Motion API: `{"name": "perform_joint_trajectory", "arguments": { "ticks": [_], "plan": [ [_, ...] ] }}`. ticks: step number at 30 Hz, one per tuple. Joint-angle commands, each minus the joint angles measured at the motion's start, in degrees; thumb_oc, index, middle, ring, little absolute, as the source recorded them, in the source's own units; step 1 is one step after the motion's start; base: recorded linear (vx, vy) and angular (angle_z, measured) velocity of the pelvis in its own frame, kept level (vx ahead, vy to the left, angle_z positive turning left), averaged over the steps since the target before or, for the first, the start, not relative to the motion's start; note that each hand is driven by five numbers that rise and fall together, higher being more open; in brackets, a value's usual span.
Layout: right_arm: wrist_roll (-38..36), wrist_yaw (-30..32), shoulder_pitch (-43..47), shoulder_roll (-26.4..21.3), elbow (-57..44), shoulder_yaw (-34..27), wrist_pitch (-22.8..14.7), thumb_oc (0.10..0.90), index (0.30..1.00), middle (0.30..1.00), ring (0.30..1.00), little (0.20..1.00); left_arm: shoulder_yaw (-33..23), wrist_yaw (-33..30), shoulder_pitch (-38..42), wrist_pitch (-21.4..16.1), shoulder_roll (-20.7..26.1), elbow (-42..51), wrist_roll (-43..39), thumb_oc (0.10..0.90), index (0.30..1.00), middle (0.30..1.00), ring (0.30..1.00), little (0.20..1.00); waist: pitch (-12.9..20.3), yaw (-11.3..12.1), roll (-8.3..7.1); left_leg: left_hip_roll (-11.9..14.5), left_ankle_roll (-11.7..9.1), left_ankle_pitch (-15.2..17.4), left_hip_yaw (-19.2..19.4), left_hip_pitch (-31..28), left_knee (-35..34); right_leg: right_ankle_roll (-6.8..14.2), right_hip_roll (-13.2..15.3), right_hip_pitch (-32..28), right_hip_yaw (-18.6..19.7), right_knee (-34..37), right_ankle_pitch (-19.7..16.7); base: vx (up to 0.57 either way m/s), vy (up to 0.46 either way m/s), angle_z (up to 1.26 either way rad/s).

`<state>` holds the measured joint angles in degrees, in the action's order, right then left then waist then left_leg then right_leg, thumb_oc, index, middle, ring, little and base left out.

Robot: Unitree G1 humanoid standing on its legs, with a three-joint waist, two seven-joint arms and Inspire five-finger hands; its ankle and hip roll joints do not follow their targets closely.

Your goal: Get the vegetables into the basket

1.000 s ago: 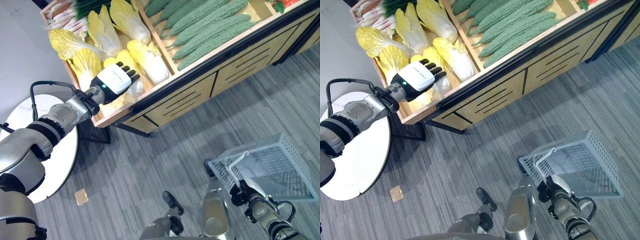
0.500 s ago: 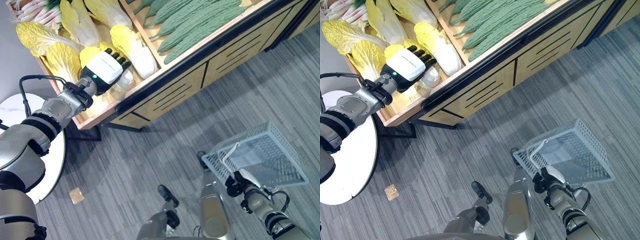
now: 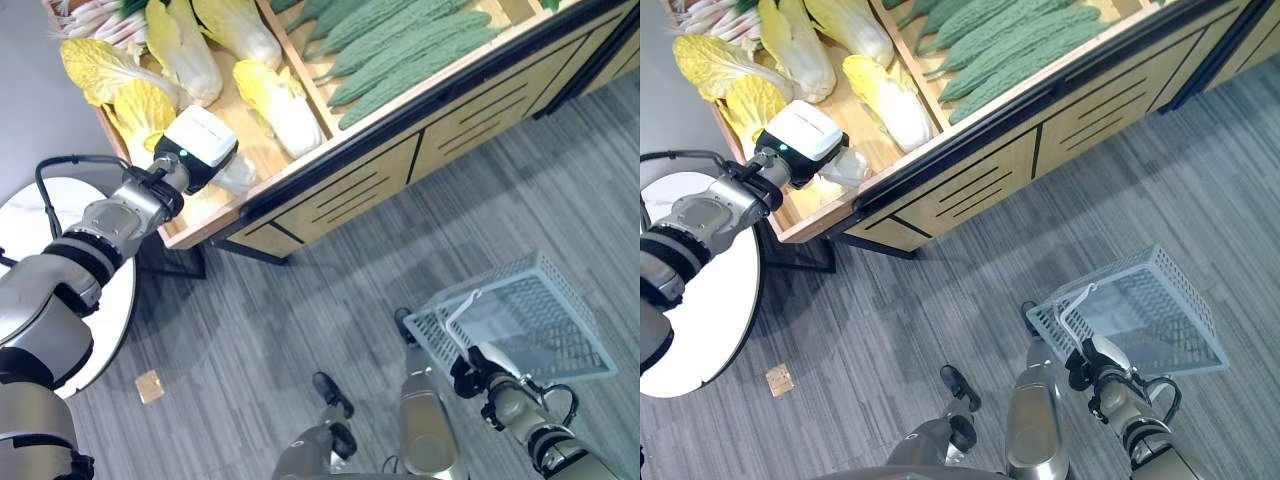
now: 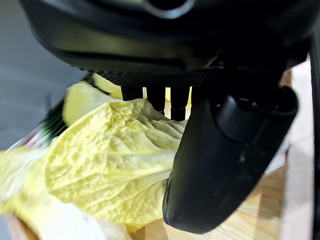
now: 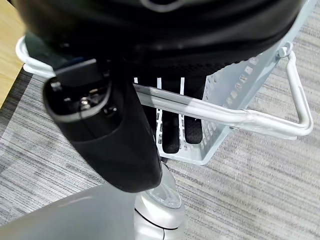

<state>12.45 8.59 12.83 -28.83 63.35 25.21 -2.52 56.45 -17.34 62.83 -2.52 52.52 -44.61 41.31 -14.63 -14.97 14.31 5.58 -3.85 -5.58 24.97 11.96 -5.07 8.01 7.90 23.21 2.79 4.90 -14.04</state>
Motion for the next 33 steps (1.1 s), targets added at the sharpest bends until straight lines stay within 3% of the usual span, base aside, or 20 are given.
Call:
{"name": "perform_joint_trajectory", "arguments": {
  "ticks": [1,8,13,18,21,25,26,28,30,31,33],
  "plan": [
    [-0.66,-1.2,-5.12,3.32,0.77,1.68,-0.84,0.4,0.3,0.3,0.3,0.3,-9.53,-2.61,-1.55,2.35,4.57,2.55,-6.13,0.4,0.3,0.3,0.3,0.3,4.75,2.36,-3.47,3.31,-7.69,-1.28,-2.57,-4.28,0.07,3.53,1.1,-4.46,-2.06,-0.98,4.47,0.02,0.001,0.24],
    [0.89,-2.67,-7.5,5.85,1.52,-0.34,1.13,0.4,0.3,0.3,0.3,0.3,-22.89,-2.31,-13.87,1.27,5.4,18.38,-11.87,0.4,0.3,0.3,0.3,0.3,8.03,5.37,-7.65,2.74,-6.83,0.02,-4.25,-10.06,0.07,3.65,1.81,-12.28,-4.6,-0.49,5.99,0.04,0.006,0.2],
    [2.01,-3.76,-8.79,7.43,2.12,-1.16,2.87,0.4,0.3,0.3,0.3,0.3,-35.07,-1.12,-26.31,0.18,3.0,31.09,-17.6,0.4,0.3,0.3,0.3,0.3,10.55,7.16,-10.41,1.97,-5.99,1.34,-5.69,-13.89,0.07,3.85,2.25,-17.11,-6.07,-0.56,7.15,0.0,0.013,0.17],
    [2.12,-4.21,-8.93,8.66,3.52,-2.64,4.23,0.4,0.3,0.3,0.3,0.3,-41.2,1.16,-35.34,-0.47,-1.41,38.62,-20.95,0.4,0.3,0.3,0.3,0.3,12.11,8.49,-12.42,1.7,-5.16,2.4,-7.06,-16.27,0.08,3.93,2.59,-20.36,-7.54,-0.83,7.84,-0.01,0.011,0.26],
    [1.77,-4.15,-8.4,9.6,4.56,-4.98,5.37,0.4,0.3,0.3,0.3,0.3,-47.21,3.39,-46.92,-1.16,-9.25,45.51,-25.99,0.4,0.3,0.3,0.3,0.3,13.04,10.25,-14.34,1.23,-4.28,3.52,-8.21,-17.89,0.53,3.65,2.79,-22.92,-8.57,-1.3,8.84,-0.01,0.025,0.22],
    [1.86,-4.32,-8.61,9.58,5.16,-6.76,6.02,0.4,0.3,0.3,0.3,0.3,-50.93,5.56,-56.22,-0.32,-14.89,47.34,-28.06,0.4,0.3,0.3,0.3,0.3,13.58,10.91,-15.21,1.02,-3.65,4.3,-8.56,-19.15,0.68,3.49,2.78,-24.35,-8.86,-1.54,9.4,0.0,0.011,0.11],
    [1.87,-4.32,-8.68,9.54,5.16,-6.68,6.01,0.4,0.3,0.3,0.3,0.3,-51.09,5.65,-56.51,-0.24,-14.95,47.6,-28.02,0.4,0.3,0.3,0.3,0.3,13.61,10.85,-15.17,1.01,-3.64,4.32,-8.56,-19.24,0.67,3.5,2.79,-24.42,-8.86,-1.55,9.42,-0.01,0.024,0.08],
    [1.9,-3.92,-9.12,9.57,6.02,-8.26,6.29,0.4,0.3,0.3,0.3,0.3,-51.82,6.88,-62.78,-0.29,-23.16,45.91,-34.59,0.4,0.3,0.3,0.3,0.3,13.65,11.64,-16.11,0.92,-3.18,4.6,-8.92,-19.63,0.73,3.41,2.87,-25.06,-9.34,-1.62,9.47,-0.02,0.019,0.08],
    [1.76,-3.7,-9.2,9.56,6.21,-8.79,6.35,0.4,0.3,0.3,0.3,0.3,-51.75,7.57,-64.85,-0.21,-24.95,45.43,-34.59,0.4,0.3,0.3,0.3,0.3,13.67,11.81,-16.2,0.87,-2.99,4.73,-9.18,-19.79,0.73,3.4,2.87,-25.31,-9.39,-1.66,9.56,-0.02,0.002,0.09],
    [1.75,-3.16,-9.09,9.97,6.79,-9.0,6.49,0.4,0.3,0.3,0.3,0.3,-51.32,7.57,-67.67,0.5,-28.45,42.07,-36.27,0.4,0.3,0.3,0.3,0.3,13.67,12.3,-16.67,0.83,-2.75,4.83,-9.29,-20.0,0.66,3.37,2.9,-25.48,-9.8,-1.71,9.57,-0.02,0.006,0.04],
    [1.42,-2.5,-9.07,10.18,6.84,-9.21,6.37,0.4,0.3,0.3,0.3,0.3,-50.83,7.12,-68.31,0.73,-29.51,39.87,-36.22,0.4,0.3,0.3,0.3,0.3,13.44,12.59,-16.86,0.84,-2.71,4.66,-9.39,-19.89,0.66,3.34,2.79,-25.56,-10.01,-1.77,9.6,-0.05,-0.01,0.03]
  ]
}}
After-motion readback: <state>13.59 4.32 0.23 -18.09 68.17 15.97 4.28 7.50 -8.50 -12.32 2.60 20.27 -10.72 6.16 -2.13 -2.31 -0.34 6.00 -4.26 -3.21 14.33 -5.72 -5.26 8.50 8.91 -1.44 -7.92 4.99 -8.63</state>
